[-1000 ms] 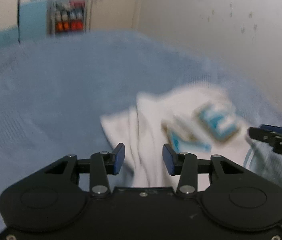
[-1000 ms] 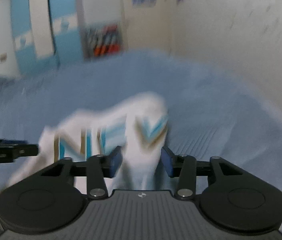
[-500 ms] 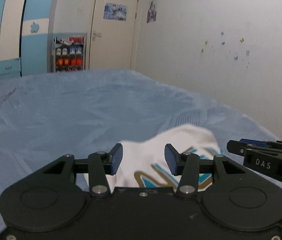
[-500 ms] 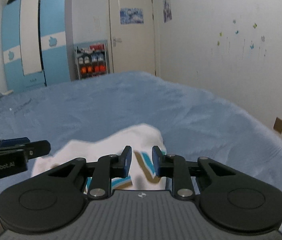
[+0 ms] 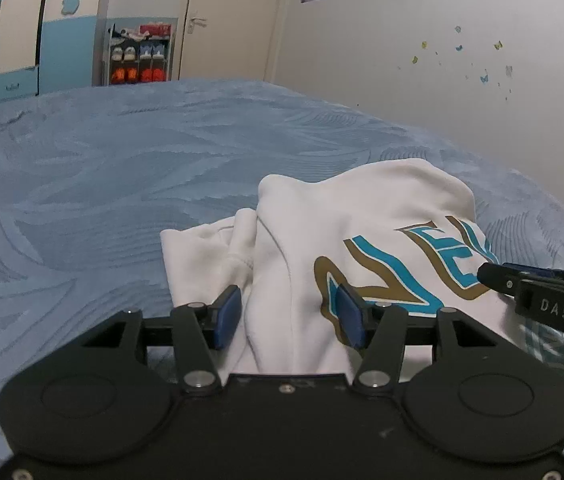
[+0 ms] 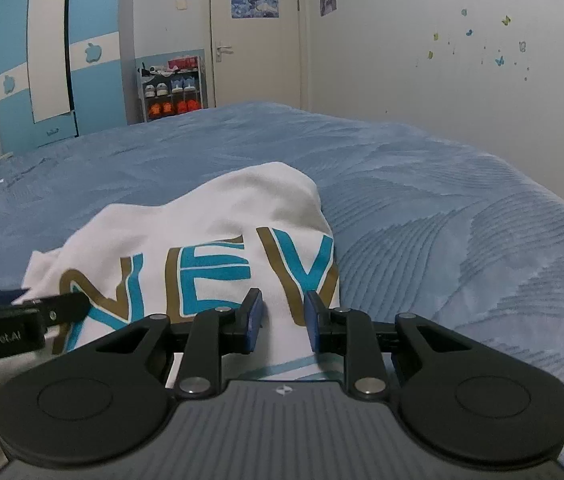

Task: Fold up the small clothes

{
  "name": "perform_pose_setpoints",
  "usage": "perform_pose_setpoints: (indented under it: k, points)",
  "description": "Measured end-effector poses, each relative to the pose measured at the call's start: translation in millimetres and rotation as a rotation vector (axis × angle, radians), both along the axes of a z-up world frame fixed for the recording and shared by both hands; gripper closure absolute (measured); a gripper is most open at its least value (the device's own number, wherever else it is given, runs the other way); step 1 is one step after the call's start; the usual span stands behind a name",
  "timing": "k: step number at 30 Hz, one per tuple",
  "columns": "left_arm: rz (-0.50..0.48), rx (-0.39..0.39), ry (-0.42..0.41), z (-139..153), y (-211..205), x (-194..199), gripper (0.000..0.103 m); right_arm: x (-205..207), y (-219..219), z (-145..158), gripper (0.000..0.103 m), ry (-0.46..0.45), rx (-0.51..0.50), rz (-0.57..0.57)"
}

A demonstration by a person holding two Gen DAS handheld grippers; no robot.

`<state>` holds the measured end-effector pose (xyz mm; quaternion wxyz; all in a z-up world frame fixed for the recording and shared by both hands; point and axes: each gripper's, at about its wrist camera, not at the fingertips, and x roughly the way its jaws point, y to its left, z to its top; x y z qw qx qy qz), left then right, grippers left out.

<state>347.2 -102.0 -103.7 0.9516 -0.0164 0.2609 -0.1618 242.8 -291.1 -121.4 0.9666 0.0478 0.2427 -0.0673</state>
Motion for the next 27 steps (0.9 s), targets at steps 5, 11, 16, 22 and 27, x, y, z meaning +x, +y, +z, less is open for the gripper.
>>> perform_pose_setpoints:
  k: [5, 11, 16, 22, 27]
  points:
    - [0.021, 0.086, -0.013, 42.5, -6.6, -19.5, 0.052, -2.2, -13.7, 28.5, 0.075, 0.041, 0.109, -0.004]
    - [-0.022, 0.099, -0.076, 93.8, -2.2, -49.5, 0.050, -32.4, -17.2, 77.1, 0.075, -0.018, 0.100, -0.011]
    - [-0.028, 0.087, -0.081, 109.1, 3.8, -75.9, 0.050, -55.7, -9.9, 85.4, 0.074, -0.007, 0.081, 0.001]
    - [-0.075, 0.110, -0.006, 88.0, 1.2, -96.3, 0.050, -66.6, 2.3, 60.8, 0.074, 0.061, 0.080, 0.020]
    - [-0.093, 0.160, 0.101, 51.0, -2.1, -94.2, 0.050, -63.7, 7.9, 31.1, 0.075, 0.120, 0.072, 0.020]
